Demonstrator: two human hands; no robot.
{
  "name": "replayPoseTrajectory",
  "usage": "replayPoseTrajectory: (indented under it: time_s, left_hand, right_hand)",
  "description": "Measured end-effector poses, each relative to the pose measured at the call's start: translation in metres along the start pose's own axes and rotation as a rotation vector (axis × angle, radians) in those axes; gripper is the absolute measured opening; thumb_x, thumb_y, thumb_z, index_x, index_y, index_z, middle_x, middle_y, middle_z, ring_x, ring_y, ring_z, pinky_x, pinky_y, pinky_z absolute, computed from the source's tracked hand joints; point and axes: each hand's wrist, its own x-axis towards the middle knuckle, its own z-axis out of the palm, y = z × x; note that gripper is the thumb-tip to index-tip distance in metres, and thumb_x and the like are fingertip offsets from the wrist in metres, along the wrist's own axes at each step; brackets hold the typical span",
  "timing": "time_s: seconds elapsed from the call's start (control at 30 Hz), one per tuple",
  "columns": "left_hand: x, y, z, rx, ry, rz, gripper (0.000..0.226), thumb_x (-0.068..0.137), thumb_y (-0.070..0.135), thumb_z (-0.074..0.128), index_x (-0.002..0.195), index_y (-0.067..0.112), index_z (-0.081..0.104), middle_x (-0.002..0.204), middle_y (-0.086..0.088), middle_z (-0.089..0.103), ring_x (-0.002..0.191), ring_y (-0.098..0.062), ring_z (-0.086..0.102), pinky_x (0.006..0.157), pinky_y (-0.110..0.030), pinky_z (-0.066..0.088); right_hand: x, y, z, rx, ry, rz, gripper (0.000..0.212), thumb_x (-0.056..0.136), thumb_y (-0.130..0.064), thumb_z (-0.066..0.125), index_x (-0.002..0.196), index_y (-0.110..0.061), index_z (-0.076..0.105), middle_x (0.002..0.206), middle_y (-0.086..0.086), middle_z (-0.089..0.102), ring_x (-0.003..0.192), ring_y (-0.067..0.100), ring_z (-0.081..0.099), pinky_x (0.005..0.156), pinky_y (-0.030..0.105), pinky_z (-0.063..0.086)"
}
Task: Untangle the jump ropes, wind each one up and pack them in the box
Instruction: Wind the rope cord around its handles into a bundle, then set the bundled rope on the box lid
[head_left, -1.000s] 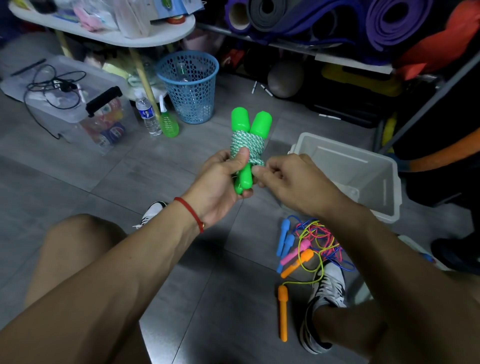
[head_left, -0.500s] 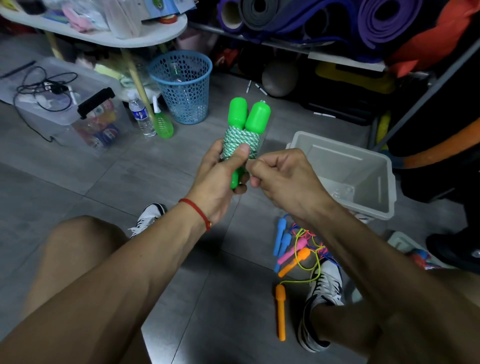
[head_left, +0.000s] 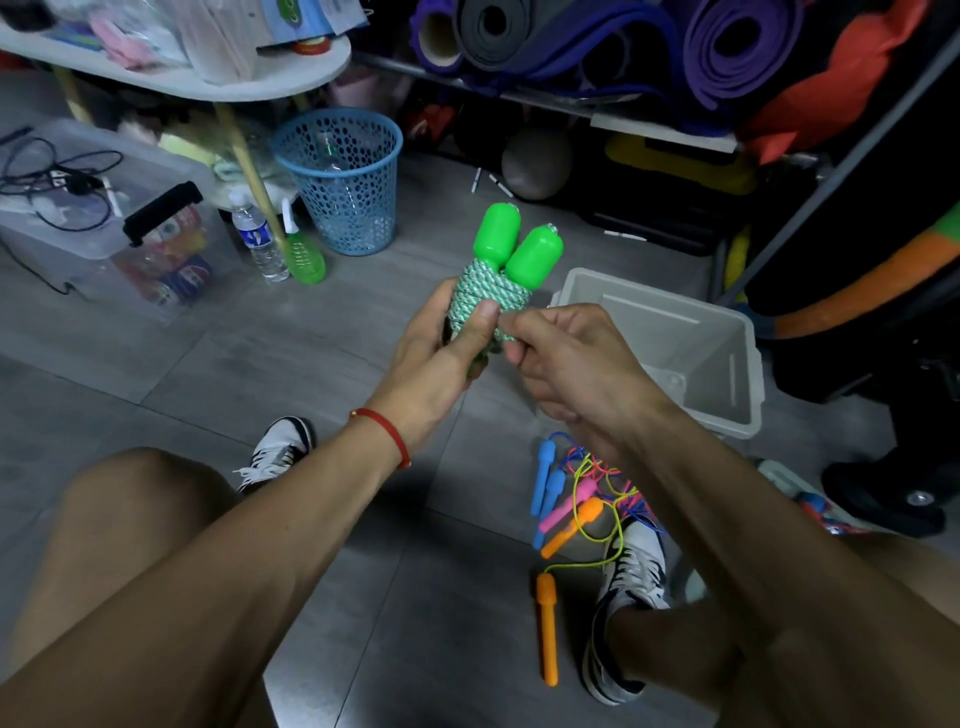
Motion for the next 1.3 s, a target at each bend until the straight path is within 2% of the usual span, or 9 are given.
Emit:
replayPoseTrajectory:
  time_s: [0.13, 0.27, 0.37, 0.53, 0.67, 0.73, 0.87, 1.07, 1.3]
  left_hand:
    - [-0.001, -0.009, 0.010, 0.156, -0.015, -0.060, 0.041, 0.091, 0.063, 0.049, 0.112, 0.028, 0.053, 0.084, -0.003, 0.058, 0.067, -0.016, 0.047, 0.061, -0.031, 0.039]
    - [-0.008, -0.013, 0.019, 0.068, -0.097, -0.137, 0.026, 0.093, 0.030, 0.058, 0.117, 0.022, 0.052, 0.088, -0.006, 0.051, 0.065, -0.011, 0.043, 0.052, -0.015, 0.036]
    - [-0.007, -0.010, 0.021, 0.042, -0.173, -0.168, 0.051, 0.072, 0.015, 0.060, 0.122, 0.017, 0.052, 0.086, -0.005, 0.054, 0.067, -0.008, 0.047, 0.052, -0.013, 0.036]
    - [-0.008, -0.006, 0.045, 0.118, -0.288, -0.046, 0.058, 0.082, -0.002, 0.074, 0.133, 0.010, 0.048, 0.107, 0.000, 0.068, 0.092, -0.004, 0.064, 0.084, -0.022, 0.054]
    - [-0.005, -0.010, 0.076, 0.142, -0.218, -0.059, 0.060, 0.087, 0.025, 0.075, 0.138, 0.024, 0.042, 0.115, -0.002, 0.067, 0.093, -0.008, 0.062, 0.087, -0.031, 0.052]
    - [0.000, -0.006, 0.093, 0.167, -0.219, -0.110, 0.059, 0.079, 0.043, 0.074, 0.125, 0.045, 0.037, 0.105, 0.006, 0.058, 0.078, -0.006, 0.053, 0.071, -0.028, 0.044]
    - [0.007, 0.001, 0.139, 0.030, -0.291, -0.158, 0.046, 0.077, 0.030, 0.068, 0.113, 0.038, 0.040, 0.085, 0.010, 0.062, 0.063, -0.013, 0.044, 0.056, -0.024, 0.034]
    - [0.013, -0.025, 0.225, -0.098, -0.524, -0.306, 0.037, 0.086, 0.033, 0.061, 0.119, 0.023, 0.046, 0.092, -0.003, 0.058, 0.060, -0.018, 0.046, 0.055, -0.029, 0.031]
    - [0.006, -0.095, 0.327, 0.056, -0.756, -0.553, 0.044, 0.090, 0.034, 0.059, 0.132, 0.021, 0.055, 0.109, -0.002, 0.069, 0.085, -0.024, 0.066, 0.082, -0.048, 0.053]
  right_hand:
    - [0.005, 0.002, -0.013, -0.135, 0.035, 0.032, 0.034, 0.101, -0.025, 0.052, 0.071, -0.011, 0.054, 0.046, -0.007, 0.027, 0.036, 0.007, 0.018, 0.037, 0.015, 0.013]
    - [0.003, 0.009, -0.027, -0.295, 0.032, 0.082, 0.042, 0.103, -0.039, 0.050, 0.073, -0.011, 0.059, 0.047, -0.007, 0.032, 0.037, 0.007, 0.024, 0.038, 0.016, 0.018]
    - [0.003, 0.014, -0.035, -0.429, 0.019, 0.067, 0.048, 0.101, -0.046, 0.051, 0.066, -0.015, 0.061, 0.047, -0.004, 0.036, 0.035, 0.008, 0.030, 0.038, 0.019, 0.023]
    - [-0.012, 0.009, -0.059, -0.712, 0.050, -0.094, 0.054, 0.098, -0.054, 0.051, 0.060, -0.018, 0.063, 0.036, -0.012, 0.046, 0.036, 0.000, 0.043, 0.042, 0.014, 0.028]
    - [-0.025, -0.001, -0.098, -0.714, 0.143, -0.107, 0.061, 0.098, -0.062, 0.043, 0.064, -0.017, 0.066, 0.046, -0.005, 0.053, 0.039, 0.005, 0.049, 0.044, 0.019, 0.041]
    - [-0.033, -0.004, -0.129, -0.670, 0.151, -0.028, 0.055, 0.099, -0.057, 0.046, 0.072, -0.014, 0.067, 0.058, 0.001, 0.058, 0.049, 0.017, 0.055, 0.046, 0.028, 0.049]
    - [-0.057, -0.004, -0.196, -0.565, 0.089, 0.158, 0.043, 0.098, -0.049, 0.053, 0.099, -0.008, 0.067, 0.091, 0.010, 0.069, 0.071, 0.022, 0.063, 0.056, 0.029, 0.054]
    - [-0.084, 0.060, -0.261, -0.034, 0.206, 0.109, 0.041, 0.094, -0.045, 0.059, 0.115, -0.011, 0.067, 0.115, 0.014, 0.071, 0.098, 0.031, 0.071, 0.089, 0.048, 0.056]
    - [-0.120, 0.180, -0.305, 0.516, 0.615, 0.053, 0.038, 0.097, -0.026, 0.064, 0.125, 0.000, 0.061, 0.120, 0.020, 0.070, 0.104, 0.035, 0.069, 0.089, 0.043, 0.059]
